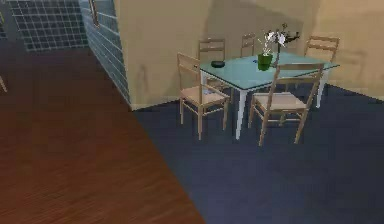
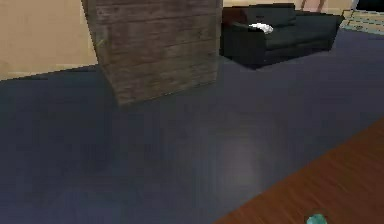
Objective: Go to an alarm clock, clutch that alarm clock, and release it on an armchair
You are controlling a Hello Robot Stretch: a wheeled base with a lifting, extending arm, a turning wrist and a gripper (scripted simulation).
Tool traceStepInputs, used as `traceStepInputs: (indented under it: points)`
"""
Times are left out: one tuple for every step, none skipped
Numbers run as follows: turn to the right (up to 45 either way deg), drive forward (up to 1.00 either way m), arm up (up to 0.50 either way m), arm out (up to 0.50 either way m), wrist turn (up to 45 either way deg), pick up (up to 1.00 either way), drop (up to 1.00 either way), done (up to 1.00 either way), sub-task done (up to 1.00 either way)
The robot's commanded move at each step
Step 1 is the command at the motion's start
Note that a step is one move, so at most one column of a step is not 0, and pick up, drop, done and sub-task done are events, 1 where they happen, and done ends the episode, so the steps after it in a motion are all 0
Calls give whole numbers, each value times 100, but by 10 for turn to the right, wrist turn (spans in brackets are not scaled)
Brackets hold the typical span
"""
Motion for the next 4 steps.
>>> traceStepInputs:
  points:
    - [450,0,0,0,0,0,0,0,0]
    - [150,0,0,0,0,0,0,0,0]
    - [0,30,0,0,0,0,0,0,0]
    - [420,0,0,0,0,0,0,0,0]
